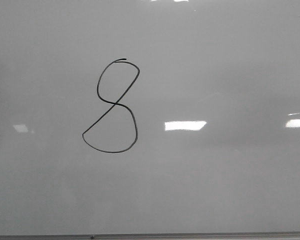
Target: Write number 8 on whiteboard
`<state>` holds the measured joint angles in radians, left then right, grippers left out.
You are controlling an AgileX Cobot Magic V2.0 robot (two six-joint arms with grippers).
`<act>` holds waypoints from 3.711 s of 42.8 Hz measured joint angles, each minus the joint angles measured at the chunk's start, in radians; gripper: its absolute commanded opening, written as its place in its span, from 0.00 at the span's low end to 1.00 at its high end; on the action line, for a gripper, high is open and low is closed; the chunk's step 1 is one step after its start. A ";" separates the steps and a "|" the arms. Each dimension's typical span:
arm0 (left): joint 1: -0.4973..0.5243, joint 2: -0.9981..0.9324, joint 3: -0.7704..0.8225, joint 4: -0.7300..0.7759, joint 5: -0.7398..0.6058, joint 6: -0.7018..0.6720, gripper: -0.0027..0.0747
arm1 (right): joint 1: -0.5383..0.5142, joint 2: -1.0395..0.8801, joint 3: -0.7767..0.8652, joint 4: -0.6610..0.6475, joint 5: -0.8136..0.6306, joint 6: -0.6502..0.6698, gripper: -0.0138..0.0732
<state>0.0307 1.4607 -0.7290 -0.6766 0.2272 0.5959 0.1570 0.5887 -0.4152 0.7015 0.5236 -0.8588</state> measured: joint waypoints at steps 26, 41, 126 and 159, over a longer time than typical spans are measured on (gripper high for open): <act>0.000 -0.023 0.000 -0.001 0.000 -0.004 0.44 | 0.000 -0.002 0.000 0.002 -0.004 0.000 0.08; 0.000 -0.068 0.000 0.026 0.047 -0.005 0.62 | 0.000 -0.002 0.000 0.002 -0.012 0.000 0.08; 0.000 -1.398 0.624 0.653 0.009 -0.581 0.01 | 0.000 -0.002 0.000 0.002 -0.025 0.002 0.08; 0.000 -1.467 0.736 0.657 -0.055 -0.583 0.01 | 0.000 -0.004 0.000 0.007 -0.025 0.002 0.08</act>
<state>0.0307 -0.0063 0.0073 -0.0197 0.1719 0.0125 0.1570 0.5847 -0.4152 0.7089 0.4983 -0.8569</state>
